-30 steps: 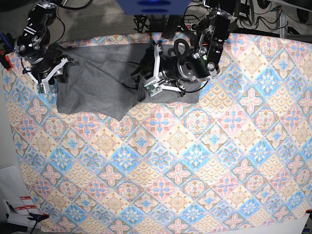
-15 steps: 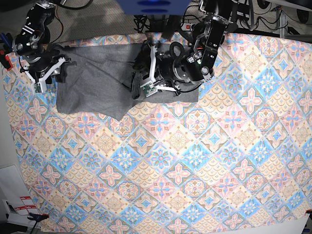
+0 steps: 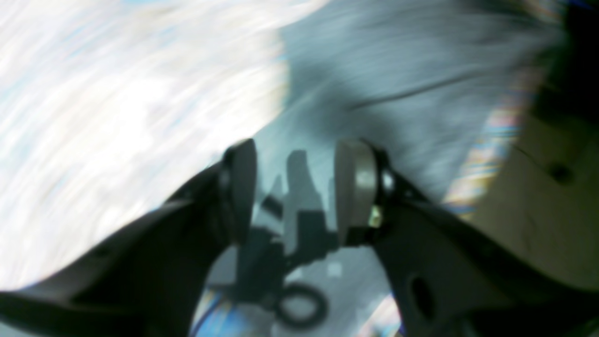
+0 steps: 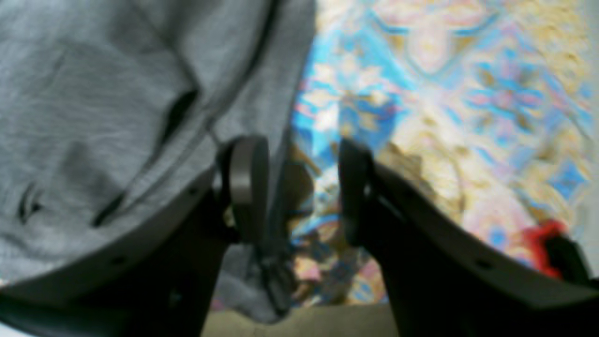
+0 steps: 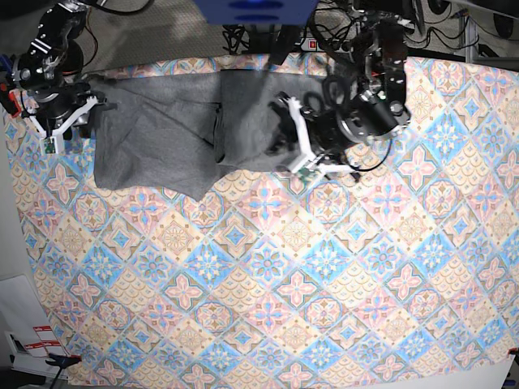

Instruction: Fold the T-shirt properly

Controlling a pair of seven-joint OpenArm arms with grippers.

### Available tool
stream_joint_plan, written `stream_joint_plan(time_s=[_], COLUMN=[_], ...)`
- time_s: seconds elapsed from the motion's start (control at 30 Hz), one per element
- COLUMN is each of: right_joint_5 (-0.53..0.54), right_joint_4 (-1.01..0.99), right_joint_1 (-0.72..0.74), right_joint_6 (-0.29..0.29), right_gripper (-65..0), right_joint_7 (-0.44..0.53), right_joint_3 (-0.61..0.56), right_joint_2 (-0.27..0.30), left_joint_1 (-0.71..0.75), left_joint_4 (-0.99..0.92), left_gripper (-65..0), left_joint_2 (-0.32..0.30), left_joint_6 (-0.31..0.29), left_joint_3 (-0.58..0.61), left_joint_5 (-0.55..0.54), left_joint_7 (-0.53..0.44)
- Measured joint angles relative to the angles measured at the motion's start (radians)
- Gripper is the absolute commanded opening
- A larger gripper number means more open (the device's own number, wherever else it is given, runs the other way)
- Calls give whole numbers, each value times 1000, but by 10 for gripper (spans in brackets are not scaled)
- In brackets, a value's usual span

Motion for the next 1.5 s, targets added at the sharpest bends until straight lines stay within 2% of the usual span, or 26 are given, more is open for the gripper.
stream_joint_plan(time_s=[0.1, 0.23, 0.33, 0.47, 0.73, 0.93, 1.1, 1.23, 1.33, 1.5], right_joint_5=[4, 1, 4, 6, 13, 6, 18, 29, 29, 35], right_joint_4=[3, -19, -60, -111, -217, -333, -397, -415, -415, -402], right_joint_1=[2, 28, 63, 53, 150, 156, 163, 164, 164, 179], right_joint_6=[1, 4, 0, 4, 1, 0, 0, 0, 0, -10], right_gripper=[-356, -298, -298, -295, -294, -294, -294, -294, -294, -297], right_joint_7=[0, -7, 3, 4, 4, 4, 83, 98, 97, 24], right_joint_3=[-2, -2, -2, -4, -4, -2, 0, -1, -1, -3], right_joint_2=[-2, -4, 0, -4, -5, -2, 4, 5, 3, -16], left_joint_1=[51, 129, 198, 242, 235, 235, 232, 232, 232, 229], left_joint_4=[-1, -1, -1, -2, -2, -2, -2, -2, -2, -2], left_gripper=[-443, -445, -443, -443, -443, -443, -443, -443, -443, -443], left_joint_2=[-68, -108, -108, -108, -108, -108, -107, -108, -108, -108], left_joint_6=[-5, -5, -5, -5, -5, -5, -5, -5, -5, -5], left_joint_3=[-66, -105, -127, -127, -128, -128, -128, -128, -128, -128], left_joint_5=[2, 0, -1, 6, 6, 6, 6, 6, 6, 6], left_joint_7=[5, -26, -125, -173, -172, -172, -172, -172, -172, -172])
